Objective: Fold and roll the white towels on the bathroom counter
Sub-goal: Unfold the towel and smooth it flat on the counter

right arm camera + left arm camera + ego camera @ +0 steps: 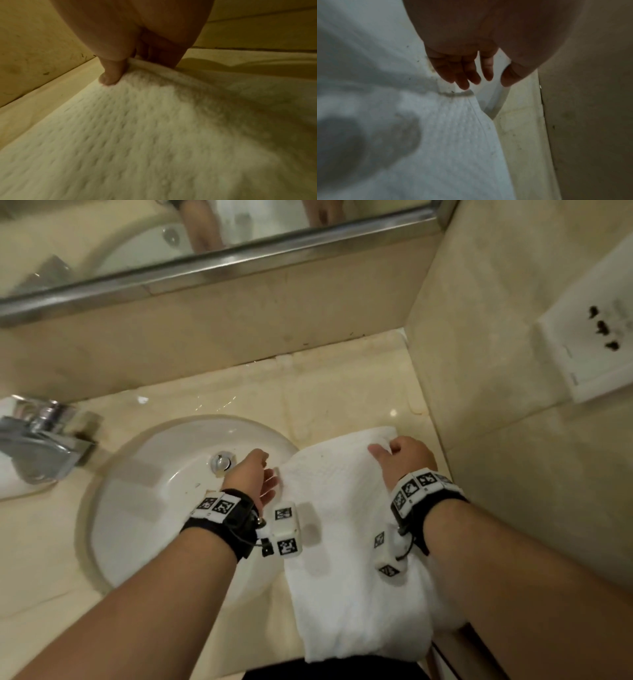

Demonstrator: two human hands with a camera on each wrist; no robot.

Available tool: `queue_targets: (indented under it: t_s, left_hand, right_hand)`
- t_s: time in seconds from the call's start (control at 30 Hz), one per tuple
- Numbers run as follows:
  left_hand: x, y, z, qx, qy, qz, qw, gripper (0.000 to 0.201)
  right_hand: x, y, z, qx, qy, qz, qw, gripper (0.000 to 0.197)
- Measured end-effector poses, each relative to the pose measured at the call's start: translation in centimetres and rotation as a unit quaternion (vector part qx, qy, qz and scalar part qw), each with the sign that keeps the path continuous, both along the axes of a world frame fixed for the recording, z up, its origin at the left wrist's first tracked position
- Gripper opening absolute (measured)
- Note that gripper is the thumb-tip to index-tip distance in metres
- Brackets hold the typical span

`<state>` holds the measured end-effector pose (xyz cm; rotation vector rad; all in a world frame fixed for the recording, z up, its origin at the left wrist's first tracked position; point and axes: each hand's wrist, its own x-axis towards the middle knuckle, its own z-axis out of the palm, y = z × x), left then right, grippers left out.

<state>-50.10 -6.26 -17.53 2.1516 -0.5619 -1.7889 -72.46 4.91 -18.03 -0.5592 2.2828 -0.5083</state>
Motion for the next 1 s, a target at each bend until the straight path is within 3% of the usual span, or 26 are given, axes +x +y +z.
queue_targets:
  t_s: [0.13,0.23,0.4,0.5,0.67,0.77,0.87,1.0]
  left_hand:
    - [1.2,1.0,-1.4,-0.092,-0.054,-0.251,0.962,0.053]
    - [1.5,1.6,-2.6,-0.096,-0.043,-0.322,0.941,0.046]
    - [1.8,1.5,-4.2,-0.108,-0.079,-0.326,0.936,0.018]
    - [1.6,1.3,-4.0,-0.163,-0.102,-0.312,0.930,0.021]
    - [1.2,1.4,-3.9,-0.181,-0.061,-0.249,0.949,0.022]
    - [0.9,1.4,-3.6,-0.176,-0.041,-0.228,0.957,0.024]
    - [1.9,1.6,-4.0,-0.111,0.023,-0.222,0.968,0.040]
    - [3.2,2.2,-4.3,-0.120,0.009,-0.244,0.962,0.045]
  right_hand:
    - [-1.1,0.2,0.3,-0.030,-0.016,-0.003,0.999,0.042]
    - [-1.2,0.5,0.4,-0.026,-0.015,0.016,0.999,0.043]
    - [-0.2,2.1,0.7,0.012,0.020,0.084,0.996,0.019]
    - [0.1,3.1,0.8,0.043,0.063,0.129,0.989,0.020]
    - [-0.1,2.3,1.3,-0.097,0.111,0.039,0.988,0.024]
    - [-0.8,1.0,-0.5,-0.048,0.104,0.037,0.993,0.025]
    - [-1.5,0.4,-1.8,-0.005,0.107,0.075,0.991,0.030]
    - [-1.6,0.7,-2.1,-0.001,0.127,0.110,0.986,0.028]
